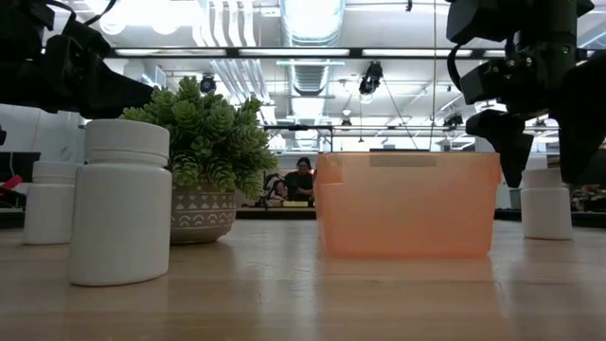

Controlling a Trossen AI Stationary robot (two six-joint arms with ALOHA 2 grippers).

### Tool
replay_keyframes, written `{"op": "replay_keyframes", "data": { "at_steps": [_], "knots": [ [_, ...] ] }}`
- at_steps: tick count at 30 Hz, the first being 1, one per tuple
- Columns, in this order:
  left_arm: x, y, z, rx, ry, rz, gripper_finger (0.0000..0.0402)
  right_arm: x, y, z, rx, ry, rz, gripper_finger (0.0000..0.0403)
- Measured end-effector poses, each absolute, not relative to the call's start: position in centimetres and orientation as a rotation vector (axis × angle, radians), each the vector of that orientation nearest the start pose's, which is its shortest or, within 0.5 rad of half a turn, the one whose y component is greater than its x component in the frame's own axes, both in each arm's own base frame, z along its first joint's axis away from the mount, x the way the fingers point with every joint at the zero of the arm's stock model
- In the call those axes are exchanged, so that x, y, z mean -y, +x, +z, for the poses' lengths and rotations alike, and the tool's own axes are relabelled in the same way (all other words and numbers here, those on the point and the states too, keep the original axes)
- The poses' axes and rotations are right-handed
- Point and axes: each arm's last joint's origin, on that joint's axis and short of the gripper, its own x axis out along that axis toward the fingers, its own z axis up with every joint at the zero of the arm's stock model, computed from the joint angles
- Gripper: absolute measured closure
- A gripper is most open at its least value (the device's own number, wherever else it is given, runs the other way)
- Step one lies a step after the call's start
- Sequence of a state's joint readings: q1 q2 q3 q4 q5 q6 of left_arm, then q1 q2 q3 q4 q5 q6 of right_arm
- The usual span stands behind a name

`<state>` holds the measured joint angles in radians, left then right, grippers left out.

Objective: Pick and place pill bottles into a basket
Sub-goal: Put the white medicine bottle into the orange bin

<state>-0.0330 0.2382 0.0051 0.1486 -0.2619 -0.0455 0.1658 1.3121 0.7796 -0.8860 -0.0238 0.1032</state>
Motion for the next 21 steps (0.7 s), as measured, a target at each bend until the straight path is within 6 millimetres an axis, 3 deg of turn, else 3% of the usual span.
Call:
{"op": "replay_keyframes", "data": {
  "at_steps": [8,18,21],
  "knots": [
    [-0.38,11.12,15.95,-0.078,-0.033,0.231,0.0184,-3.52,20.65,19.05,-1.413,-0.013,0.083,0.0101],
    [-0.38,11.12,15.95,-0.078,-0.033,0.231,0.0184,-3.54,20.66,19.06,-1.413,-0.009,0.084,0.0256],
    [-0.38,11.12,15.95,-0.079,-0.033,0.231,0.0184,-3.54,20.66,19.07,-1.412,-0.017,0.091,0.026]
  ]
}}
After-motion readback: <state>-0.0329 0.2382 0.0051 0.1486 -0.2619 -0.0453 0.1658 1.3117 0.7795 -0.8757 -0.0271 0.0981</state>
